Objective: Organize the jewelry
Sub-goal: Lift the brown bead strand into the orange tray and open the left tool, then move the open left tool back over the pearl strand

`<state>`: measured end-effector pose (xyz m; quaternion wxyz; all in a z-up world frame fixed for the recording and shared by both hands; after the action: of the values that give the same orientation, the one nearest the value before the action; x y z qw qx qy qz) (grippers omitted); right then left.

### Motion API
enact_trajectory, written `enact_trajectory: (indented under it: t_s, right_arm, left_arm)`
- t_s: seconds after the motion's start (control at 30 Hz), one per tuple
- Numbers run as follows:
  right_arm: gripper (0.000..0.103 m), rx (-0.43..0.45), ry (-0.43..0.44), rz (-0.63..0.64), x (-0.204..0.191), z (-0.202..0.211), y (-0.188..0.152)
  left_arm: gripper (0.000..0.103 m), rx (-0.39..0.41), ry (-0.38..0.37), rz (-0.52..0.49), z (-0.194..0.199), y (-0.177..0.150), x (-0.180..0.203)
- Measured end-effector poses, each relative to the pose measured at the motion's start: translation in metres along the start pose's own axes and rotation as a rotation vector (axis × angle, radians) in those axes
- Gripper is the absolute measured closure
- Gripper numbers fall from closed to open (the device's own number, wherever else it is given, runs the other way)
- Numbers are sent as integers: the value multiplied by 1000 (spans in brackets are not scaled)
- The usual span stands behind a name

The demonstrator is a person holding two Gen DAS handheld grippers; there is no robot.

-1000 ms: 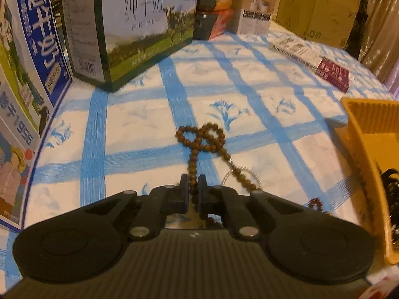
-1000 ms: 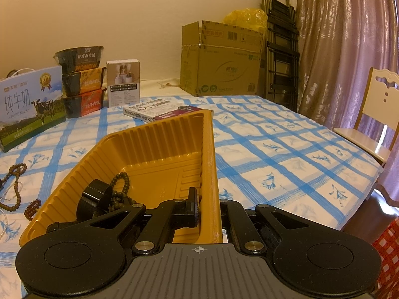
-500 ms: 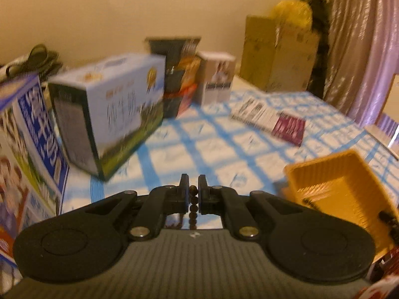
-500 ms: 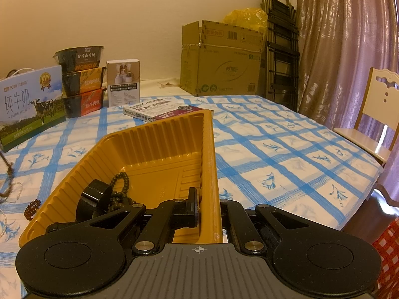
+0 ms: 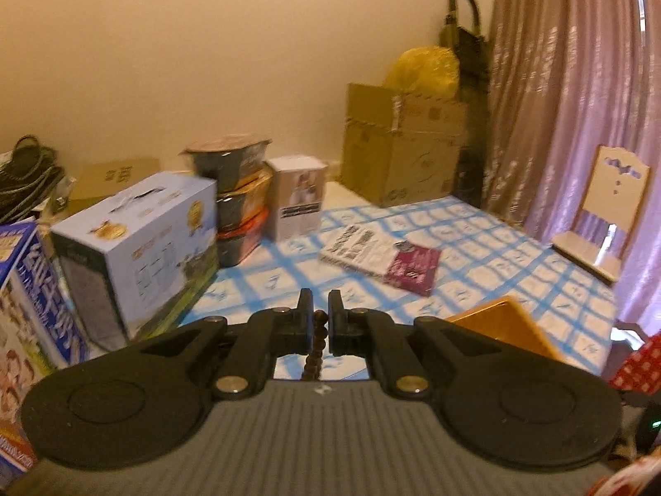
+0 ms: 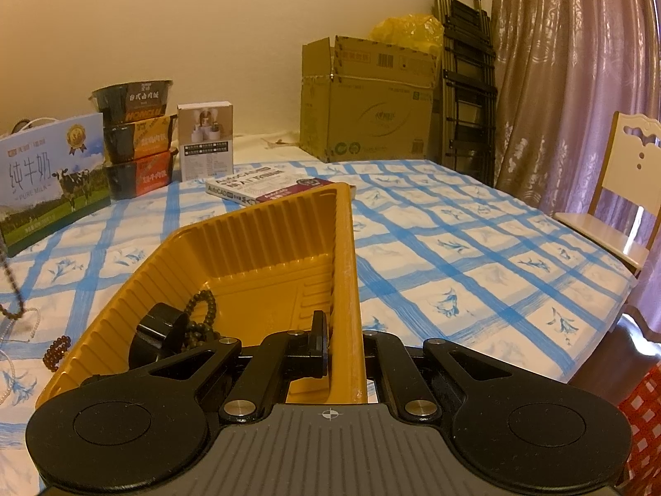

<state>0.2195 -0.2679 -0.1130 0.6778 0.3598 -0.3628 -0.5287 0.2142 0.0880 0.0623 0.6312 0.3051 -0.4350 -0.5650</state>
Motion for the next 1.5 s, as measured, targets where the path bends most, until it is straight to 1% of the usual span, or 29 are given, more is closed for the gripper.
enact_trajectory:
  t_s: [0.07, 0.23, 0.47, 0.57, 0.67, 0.77, 0.9, 1.07, 1.1, 1.17, 1.23, 1.3, 1.37, 1.4, 1.43, 1.5]
  right_arm:
    - [99, 0, 0, 1, 0, 0, -1]
    - [99, 0, 2, 1, 0, 0, -1]
    - [99, 13, 10, 3, -6, -1, 7]
    - [99, 21, 13, 7, -8, 0, 10]
    - [98, 25, 16, 5, -9, 0, 11]
    - [98, 26, 20, -2, -7, 0, 11]
    - [98, 30, 24, -7, -7, 0, 11]
    - [98, 27, 24, -14, -6, 0, 11]
    - [98, 26, 23, -15, -6, 0, 11]
    - [98, 20, 21, -20, -5, -1, 10]
    - [98, 18, 22, -26, -5, -1, 9]
    - [98, 17, 20, -25, -5, -1, 9]
    - [98, 17, 18, -25, -6, -1, 9]
    - [98, 16, 19, -26, -5, -1, 9]
    - [98, 14, 19, -27, -5, -1, 9]
    - [98, 12, 19, -29, -4, 0, 8]
  left_arm:
    - [98, 13, -38, -6, 4, 5, 12]
    - [98, 44, -161, -16, 9, 16, 51]
    - [98, 49, -312, -25, -1, 22, 107]
    - [98, 38, -366, -7, -11, 23, 126]
    - [98, 20, -404, 2, -21, 18, 144]
    - [98, -21, -431, 15, -35, 8, 157]
    - [98, -105, -441, 33, -62, -17, 170]
    - [98, -221, -414, 60, -94, -55, 171]
    - [96, -241, -412, 59, -98, -62, 171]
    - [96, -255, -395, 61, -102, -72, 169]
    - [88, -273, -387, 64, -104, -80, 166]
    - [85, -276, -375, 77, -101, -84, 159]
    - [79, -268, -355, 82, -96, -85, 152]
    - [73, -264, -341, 81, -94, -85, 148]
    - [69, -256, -320, 78, -90, -87, 143]
    - [68, -246, -269, 73, -84, -88, 129]
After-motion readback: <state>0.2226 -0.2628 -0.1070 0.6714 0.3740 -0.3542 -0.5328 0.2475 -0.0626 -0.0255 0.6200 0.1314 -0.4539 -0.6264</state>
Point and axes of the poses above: each gripper's, at about its wrist camera, not at the fingertips, and z roughly against the way its jaws point, x to its right, y to its top, the point moved 3 cm from there along -z, roughly the way its jaws point, and after that the axes turned 6 degrees about z, right-handed, at the moved point
